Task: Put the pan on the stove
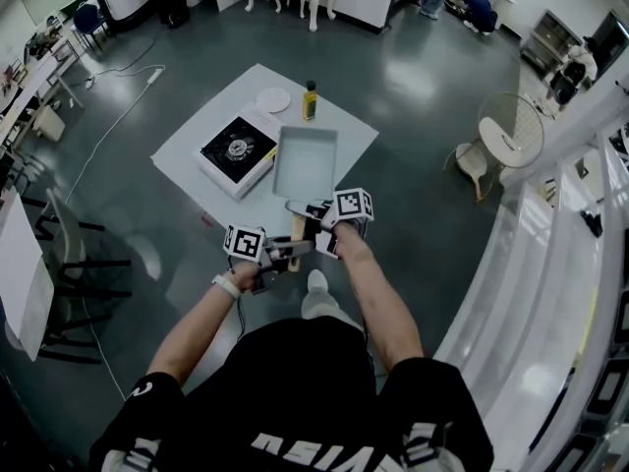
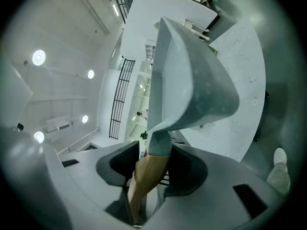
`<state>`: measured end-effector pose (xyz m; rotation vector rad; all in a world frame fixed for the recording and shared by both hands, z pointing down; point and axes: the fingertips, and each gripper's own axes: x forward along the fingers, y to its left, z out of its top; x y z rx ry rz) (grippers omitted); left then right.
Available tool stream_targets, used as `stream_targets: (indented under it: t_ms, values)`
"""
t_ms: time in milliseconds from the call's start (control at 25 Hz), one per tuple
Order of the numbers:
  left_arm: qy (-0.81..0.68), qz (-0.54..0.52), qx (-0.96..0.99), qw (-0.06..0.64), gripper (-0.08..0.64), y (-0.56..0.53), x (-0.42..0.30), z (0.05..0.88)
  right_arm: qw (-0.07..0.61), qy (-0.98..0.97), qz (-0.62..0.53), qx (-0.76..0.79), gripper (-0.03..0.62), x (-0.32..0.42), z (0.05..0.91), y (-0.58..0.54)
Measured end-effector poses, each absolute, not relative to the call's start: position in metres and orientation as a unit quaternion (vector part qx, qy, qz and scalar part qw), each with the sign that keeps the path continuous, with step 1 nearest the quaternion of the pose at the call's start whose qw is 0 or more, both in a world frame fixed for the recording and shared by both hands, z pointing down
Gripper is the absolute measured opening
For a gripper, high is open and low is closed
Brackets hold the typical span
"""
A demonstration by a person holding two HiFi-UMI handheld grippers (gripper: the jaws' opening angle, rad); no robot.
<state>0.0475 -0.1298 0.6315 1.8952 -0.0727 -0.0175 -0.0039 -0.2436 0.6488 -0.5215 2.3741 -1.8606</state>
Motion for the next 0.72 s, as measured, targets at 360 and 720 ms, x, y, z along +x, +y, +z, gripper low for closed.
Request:
stream_targets:
  t_ms: [360,720]
  values:
    - [-0.036,-0.013,0.829,0.557,0.115,-0.189,0.049,0.617,0.036,0.781,-0.601,-0.166,0.152,-0.002,0.63,-0.297]
    - [-0.035,-0.013,0.839,0.543,0.115,-0.222,0.056,0.608,0.031,0.782,-0.601,-0.16,0.152,0.006,0.623,-0.329]
